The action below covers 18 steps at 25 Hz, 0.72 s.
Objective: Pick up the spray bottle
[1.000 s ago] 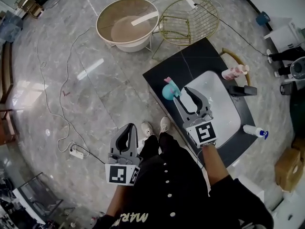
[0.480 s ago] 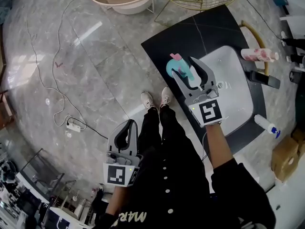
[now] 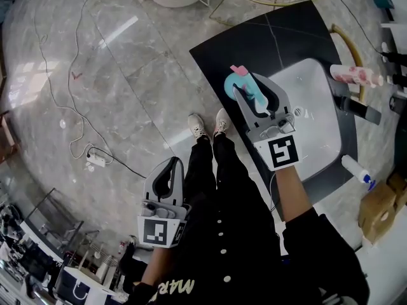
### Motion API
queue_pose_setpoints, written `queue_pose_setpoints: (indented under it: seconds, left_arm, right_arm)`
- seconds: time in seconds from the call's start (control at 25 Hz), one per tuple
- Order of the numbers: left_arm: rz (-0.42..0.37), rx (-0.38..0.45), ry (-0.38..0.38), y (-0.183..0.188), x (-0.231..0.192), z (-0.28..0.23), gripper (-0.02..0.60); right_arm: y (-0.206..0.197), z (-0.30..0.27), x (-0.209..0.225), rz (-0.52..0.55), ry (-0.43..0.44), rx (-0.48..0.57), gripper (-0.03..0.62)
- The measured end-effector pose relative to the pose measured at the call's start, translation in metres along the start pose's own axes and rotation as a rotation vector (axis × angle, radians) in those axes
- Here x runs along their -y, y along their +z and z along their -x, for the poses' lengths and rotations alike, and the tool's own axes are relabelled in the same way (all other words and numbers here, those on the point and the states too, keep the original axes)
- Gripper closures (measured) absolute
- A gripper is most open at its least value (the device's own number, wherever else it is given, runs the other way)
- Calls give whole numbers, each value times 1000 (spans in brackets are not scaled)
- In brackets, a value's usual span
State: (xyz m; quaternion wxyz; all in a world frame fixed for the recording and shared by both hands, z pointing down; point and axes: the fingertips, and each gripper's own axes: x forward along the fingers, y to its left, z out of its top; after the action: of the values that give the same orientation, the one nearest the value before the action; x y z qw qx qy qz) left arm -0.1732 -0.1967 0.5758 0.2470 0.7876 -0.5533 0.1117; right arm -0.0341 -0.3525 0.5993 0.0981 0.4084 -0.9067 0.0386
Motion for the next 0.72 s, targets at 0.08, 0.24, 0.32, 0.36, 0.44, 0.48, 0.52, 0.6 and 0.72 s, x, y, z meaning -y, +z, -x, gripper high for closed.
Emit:
queue_pose_setpoints:
  seconds: [0.08,0.24,0.32,0.36,0.44,0.48,0.52,0.6,0.72]
  left_arm:
    - [-13,-2,4,4,0,0,561]
    - [-38,45,6,28,0,-3,561]
    - [-55,78,-1,45,4,-2,561]
    - [-64,97,-5,54,6,0,561]
    - [-89,128,-9,72,8,5,561]
    - [-102,145,-11,81,9,6,561]
    - [-115,161,-14,90,10,7,561]
    - [-143,186,-19,107,13,7,561]
    - [-170,221,-26,130,19,11,561]
  right_arm:
    - [2,1,-2,-1,7,-6,457]
    - [18,-1,1,-8,10,0,457]
    - [36,0,1,-12,15,25,457]
    - [45,2,0,-7,19,35,457]
    - [66,6,-3,25,24,53,457]
    - [78,8,-4,43,24,64,457]
    - [90,10,-4,55,22,79,457]
    - [113,17,-5,57,20,105,458]
    - [141,32,-10,47,17,119,459]
